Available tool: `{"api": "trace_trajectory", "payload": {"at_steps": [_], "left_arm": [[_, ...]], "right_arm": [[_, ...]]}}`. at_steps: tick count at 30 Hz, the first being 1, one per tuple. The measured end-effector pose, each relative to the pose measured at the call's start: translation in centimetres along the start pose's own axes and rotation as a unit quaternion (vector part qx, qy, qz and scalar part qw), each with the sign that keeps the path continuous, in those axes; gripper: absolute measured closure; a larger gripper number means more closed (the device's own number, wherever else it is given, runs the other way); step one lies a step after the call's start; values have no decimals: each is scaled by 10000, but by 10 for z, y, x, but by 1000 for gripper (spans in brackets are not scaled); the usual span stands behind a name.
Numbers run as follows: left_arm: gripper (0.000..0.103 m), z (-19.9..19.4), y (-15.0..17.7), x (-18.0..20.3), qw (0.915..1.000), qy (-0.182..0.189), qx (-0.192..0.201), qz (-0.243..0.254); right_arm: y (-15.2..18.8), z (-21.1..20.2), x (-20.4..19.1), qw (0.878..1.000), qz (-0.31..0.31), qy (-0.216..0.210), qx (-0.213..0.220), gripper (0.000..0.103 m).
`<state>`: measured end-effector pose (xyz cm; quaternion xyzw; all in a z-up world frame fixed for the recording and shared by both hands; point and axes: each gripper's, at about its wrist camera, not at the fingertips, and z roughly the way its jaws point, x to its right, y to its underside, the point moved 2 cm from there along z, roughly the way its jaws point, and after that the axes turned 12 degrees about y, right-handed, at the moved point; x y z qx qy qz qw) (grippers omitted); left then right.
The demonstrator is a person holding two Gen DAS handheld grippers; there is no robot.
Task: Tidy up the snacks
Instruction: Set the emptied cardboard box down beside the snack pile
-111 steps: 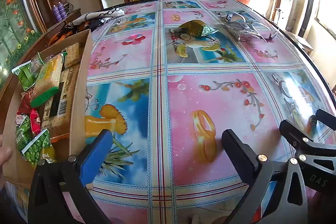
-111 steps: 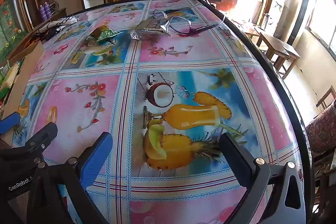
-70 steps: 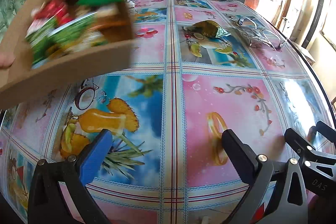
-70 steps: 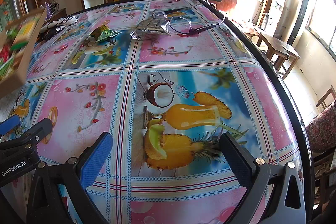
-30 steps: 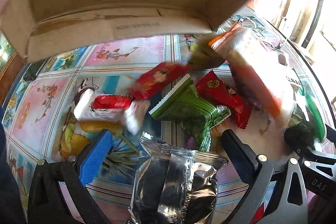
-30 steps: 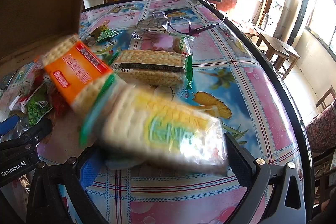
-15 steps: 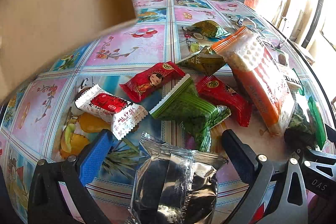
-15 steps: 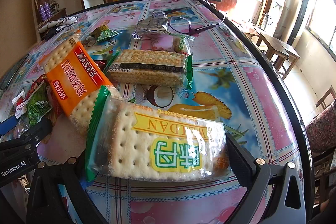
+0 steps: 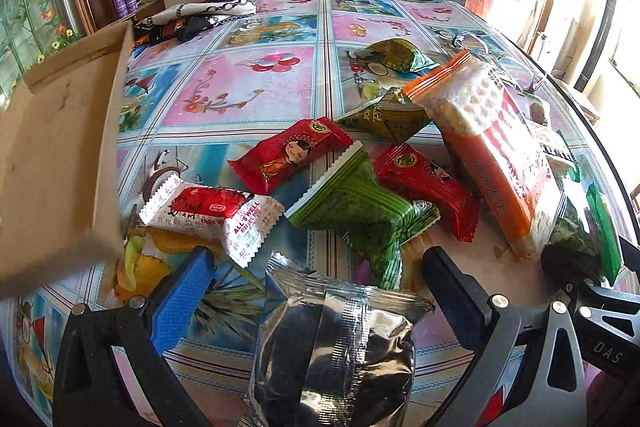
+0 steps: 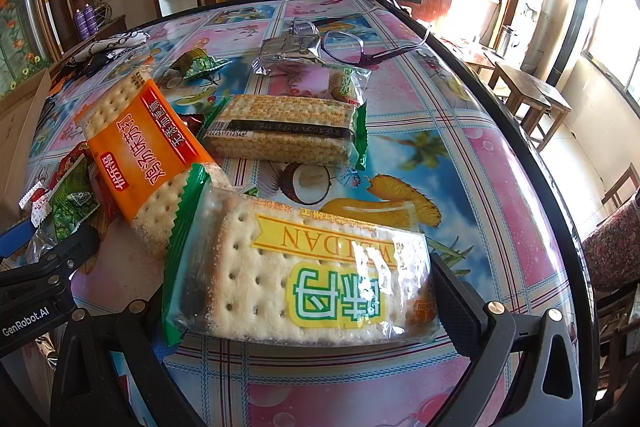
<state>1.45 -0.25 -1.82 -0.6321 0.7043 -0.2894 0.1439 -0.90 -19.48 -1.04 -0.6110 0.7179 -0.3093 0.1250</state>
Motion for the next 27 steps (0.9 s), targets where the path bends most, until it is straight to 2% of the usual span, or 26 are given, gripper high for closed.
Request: {"api": "trace_trajectory", "payload": {"at_steps": [19, 27], "left_arm": [[0, 0, 0, 0, 10000, 1, 0, 1], [0, 0, 0, 1, 10000, 1, 0, 1]], "right_arm": [[0, 0, 0, 10000, -17, -9, 1, 1], [6, -7, 1, 9984, -426, -359, -89, 1]]}}
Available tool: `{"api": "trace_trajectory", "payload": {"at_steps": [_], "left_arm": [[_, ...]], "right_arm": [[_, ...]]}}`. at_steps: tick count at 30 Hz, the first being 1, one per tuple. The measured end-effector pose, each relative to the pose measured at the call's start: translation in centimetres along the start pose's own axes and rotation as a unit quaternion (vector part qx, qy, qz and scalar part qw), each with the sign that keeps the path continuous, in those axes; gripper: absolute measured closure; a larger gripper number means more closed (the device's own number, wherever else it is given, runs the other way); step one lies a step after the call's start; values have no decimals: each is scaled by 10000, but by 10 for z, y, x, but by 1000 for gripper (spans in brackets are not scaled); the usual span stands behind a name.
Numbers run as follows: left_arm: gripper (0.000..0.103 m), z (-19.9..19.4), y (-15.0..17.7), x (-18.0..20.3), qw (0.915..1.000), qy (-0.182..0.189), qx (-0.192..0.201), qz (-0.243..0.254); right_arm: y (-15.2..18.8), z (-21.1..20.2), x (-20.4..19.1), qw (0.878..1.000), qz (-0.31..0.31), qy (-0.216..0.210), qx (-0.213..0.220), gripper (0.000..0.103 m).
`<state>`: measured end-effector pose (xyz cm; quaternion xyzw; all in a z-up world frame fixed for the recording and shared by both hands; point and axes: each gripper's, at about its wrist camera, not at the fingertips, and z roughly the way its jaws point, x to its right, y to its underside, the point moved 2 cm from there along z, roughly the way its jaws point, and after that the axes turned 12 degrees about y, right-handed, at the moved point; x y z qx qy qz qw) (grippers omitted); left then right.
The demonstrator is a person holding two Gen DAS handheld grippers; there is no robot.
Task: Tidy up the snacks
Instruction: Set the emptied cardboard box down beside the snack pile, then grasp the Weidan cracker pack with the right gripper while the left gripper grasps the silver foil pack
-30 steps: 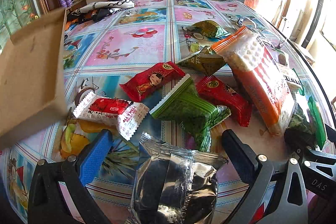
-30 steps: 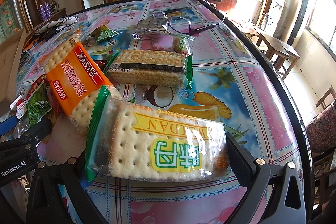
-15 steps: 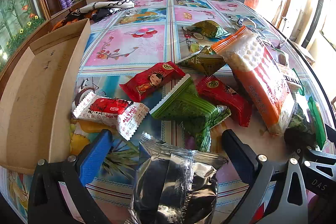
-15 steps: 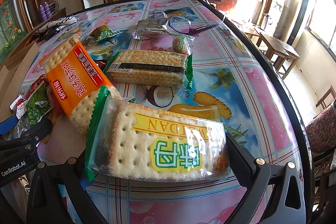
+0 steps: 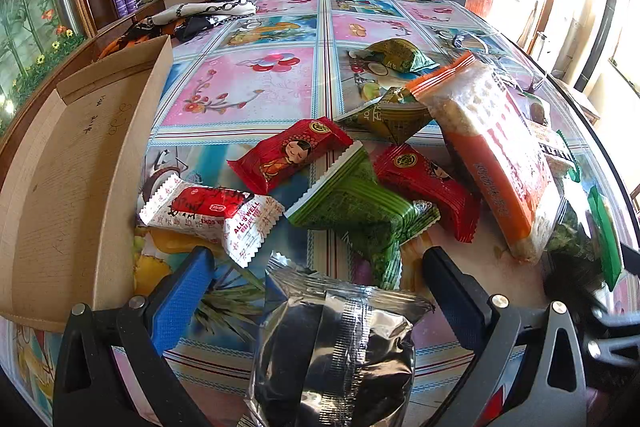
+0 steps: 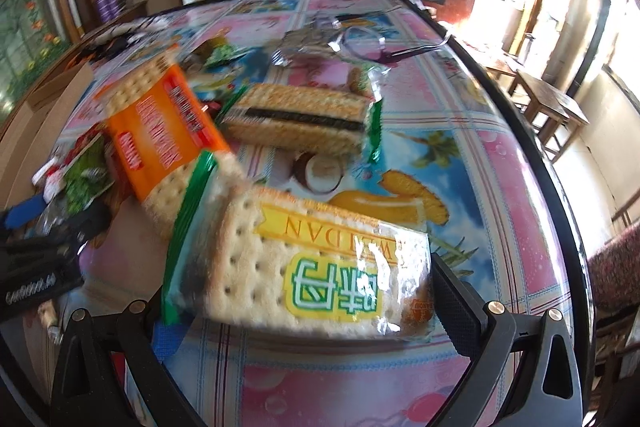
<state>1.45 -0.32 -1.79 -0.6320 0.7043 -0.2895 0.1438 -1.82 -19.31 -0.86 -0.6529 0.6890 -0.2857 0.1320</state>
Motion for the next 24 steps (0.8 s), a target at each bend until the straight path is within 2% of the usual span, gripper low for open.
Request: {"api": "trace_trajectory", "payload": {"at_steps": [4, 6, 10, 18, 19, 24], "left_arm": [[0, 0, 0, 0, 10000, 0, 0, 0], [0, 0, 0, -1, 10000, 0, -1, 0], [0, 0, 0, 0, 10000, 0, 0, 1], [0, 0, 0, -1, 10000, 0, -1, 1], [0, 0, 0, 0, 10000, 0, -2, 1], [0, 0, 0, 0, 10000, 1, -1, 1]], "right_arm": [[8, -13, 3, 9978, 126, -656, -14, 1], [16, -22, -2, 9964, -69, -848, 23, 1], [28, -42, -12, 9932, -448, -1049, 227, 8], [42, -86, -23, 9785, -1452, -1334, 612, 8], [42, -89, -21, 9782, -1466, -1308, 679, 8], [33, -83, -30, 9683, -1659, -1768, 603, 8]]}}
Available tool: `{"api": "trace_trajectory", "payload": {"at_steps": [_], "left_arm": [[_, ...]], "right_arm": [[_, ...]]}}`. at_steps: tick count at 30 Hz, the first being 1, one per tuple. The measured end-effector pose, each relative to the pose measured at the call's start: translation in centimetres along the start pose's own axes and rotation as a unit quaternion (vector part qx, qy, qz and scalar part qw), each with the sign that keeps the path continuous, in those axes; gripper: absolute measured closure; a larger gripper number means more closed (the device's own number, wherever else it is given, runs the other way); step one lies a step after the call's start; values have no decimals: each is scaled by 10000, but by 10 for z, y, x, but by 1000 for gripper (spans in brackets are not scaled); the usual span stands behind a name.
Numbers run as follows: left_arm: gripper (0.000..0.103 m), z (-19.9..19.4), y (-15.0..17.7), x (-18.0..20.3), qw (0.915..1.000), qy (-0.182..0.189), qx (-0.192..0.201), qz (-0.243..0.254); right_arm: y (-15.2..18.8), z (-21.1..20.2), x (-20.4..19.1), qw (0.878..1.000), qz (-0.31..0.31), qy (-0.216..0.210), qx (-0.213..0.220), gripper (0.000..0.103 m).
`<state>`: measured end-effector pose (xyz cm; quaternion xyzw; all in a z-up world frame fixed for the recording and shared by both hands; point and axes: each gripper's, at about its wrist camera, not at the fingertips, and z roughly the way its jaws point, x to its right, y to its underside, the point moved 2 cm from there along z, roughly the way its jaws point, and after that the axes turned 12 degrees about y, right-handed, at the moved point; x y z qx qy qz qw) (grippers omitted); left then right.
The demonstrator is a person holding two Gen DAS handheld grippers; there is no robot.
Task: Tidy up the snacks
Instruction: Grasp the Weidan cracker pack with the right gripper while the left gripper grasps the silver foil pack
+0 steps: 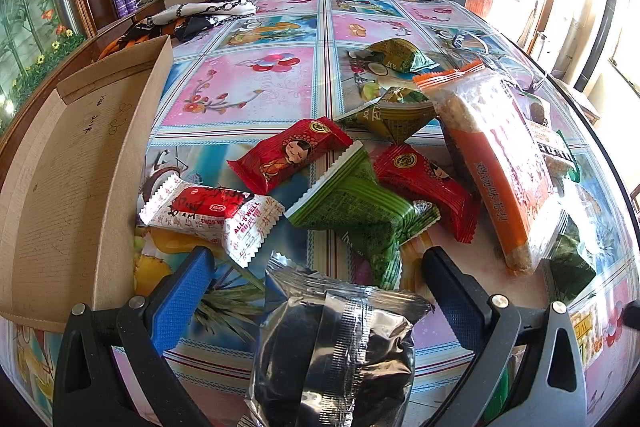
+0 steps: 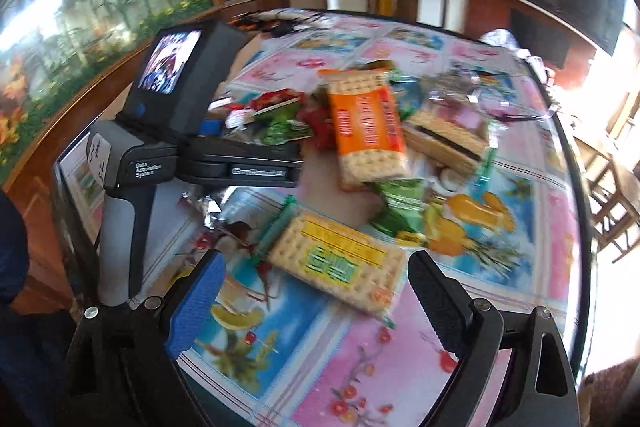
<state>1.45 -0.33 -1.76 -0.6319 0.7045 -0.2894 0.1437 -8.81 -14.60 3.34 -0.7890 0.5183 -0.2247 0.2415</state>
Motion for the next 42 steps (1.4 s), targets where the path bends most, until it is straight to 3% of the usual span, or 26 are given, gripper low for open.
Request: {"api": "trace_trajectory", "payload": {"at_steps": [3, 8, 17, 19, 22, 27, 29, 31, 34, 42], "left_arm": [[0, 0, 0, 0, 10000, 0, 0, 0], [0, 0, 0, -1, 10000, 0, 0, 0], [0, 0, 0, -1, 10000, 0, -1, 0], [0, 0, 0, 0, 10000, 0, -1, 0], [0, 0, 0, 0, 10000, 0, -1, 0], [0, 0, 0, 0, 10000, 0, -1, 0], [0, 0, 0, -1, 10000, 1, -1, 0], [0, 0, 0, 0, 10000, 0, -2, 0], [0, 0, 0, 0, 10000, 1, -1, 0], [0, 0, 0, -1, 10000, 1, -1, 0]], "right_arm": [[-8, 21, -9, 9993, -213, -256, -179, 8], [-19, 48, 1, 9986, -300, -233, -380, 8], [10, 42, 0, 9959, -404, -485, -651, 8], [18, 36, -6, 9959, -447, -420, -670, 20], [20, 32, -12, 9966, -407, -380, -607, 30], [18, 35, -28, 9963, -630, 76, -571, 31], [17, 35, -29, 9971, -540, 103, -521, 33], [16, 33, -28, 9979, -415, 264, -425, 53], [16, 34, -21, 9986, -79, 386, -366, 53], [22, 20, 6, 9955, 939, -85, 52, 54]]}}
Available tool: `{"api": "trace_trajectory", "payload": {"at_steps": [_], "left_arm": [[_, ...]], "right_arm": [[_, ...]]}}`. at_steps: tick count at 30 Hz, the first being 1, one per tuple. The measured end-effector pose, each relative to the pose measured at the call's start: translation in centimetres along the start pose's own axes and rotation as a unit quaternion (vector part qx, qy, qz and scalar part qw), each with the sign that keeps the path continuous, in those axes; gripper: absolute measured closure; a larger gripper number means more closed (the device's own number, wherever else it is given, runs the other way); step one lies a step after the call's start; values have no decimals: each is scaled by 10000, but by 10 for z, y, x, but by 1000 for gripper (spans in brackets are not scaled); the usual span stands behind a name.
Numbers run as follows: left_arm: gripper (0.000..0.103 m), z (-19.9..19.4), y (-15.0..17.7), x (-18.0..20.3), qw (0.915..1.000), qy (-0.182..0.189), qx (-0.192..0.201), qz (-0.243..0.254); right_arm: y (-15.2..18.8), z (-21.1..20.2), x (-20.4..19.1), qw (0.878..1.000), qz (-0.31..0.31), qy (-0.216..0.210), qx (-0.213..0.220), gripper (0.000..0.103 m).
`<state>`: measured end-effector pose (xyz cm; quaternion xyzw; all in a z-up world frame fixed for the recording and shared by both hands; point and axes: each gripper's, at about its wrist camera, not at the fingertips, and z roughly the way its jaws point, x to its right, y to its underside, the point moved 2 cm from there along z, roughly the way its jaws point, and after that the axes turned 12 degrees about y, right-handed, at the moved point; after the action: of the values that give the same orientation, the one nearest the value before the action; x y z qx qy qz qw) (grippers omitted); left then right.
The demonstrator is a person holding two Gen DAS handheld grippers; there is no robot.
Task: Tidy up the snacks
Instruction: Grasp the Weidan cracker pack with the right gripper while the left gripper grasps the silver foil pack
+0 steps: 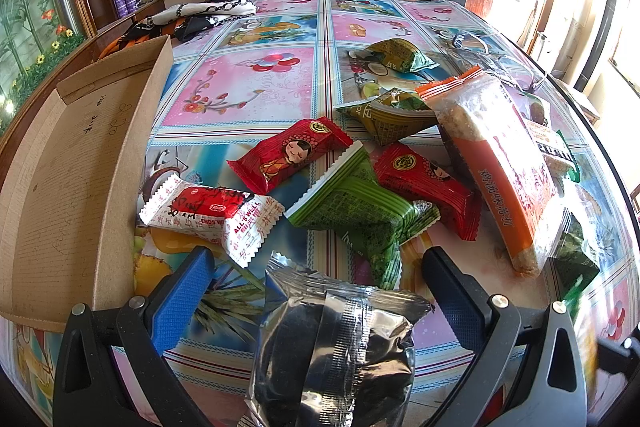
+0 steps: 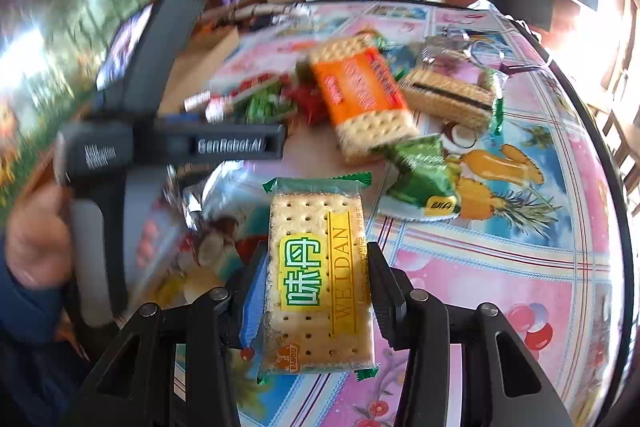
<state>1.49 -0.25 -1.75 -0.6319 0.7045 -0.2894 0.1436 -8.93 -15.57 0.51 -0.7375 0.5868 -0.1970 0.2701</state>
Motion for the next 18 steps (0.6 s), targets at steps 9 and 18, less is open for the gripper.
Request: {"api": "trace_trajectory", "payload": {"at_steps": [9, 18], "left_arm": [[0, -9, 4, 1, 9985, 280, -235, 397], [0, -45, 16, -2, 9921, 922, -308, 788]], "right_arm": [[-7, -3, 17, 9976, 644, -111, 230, 54], [-5, -5, 21, 9973, 686, -103, 260, 54]]}}
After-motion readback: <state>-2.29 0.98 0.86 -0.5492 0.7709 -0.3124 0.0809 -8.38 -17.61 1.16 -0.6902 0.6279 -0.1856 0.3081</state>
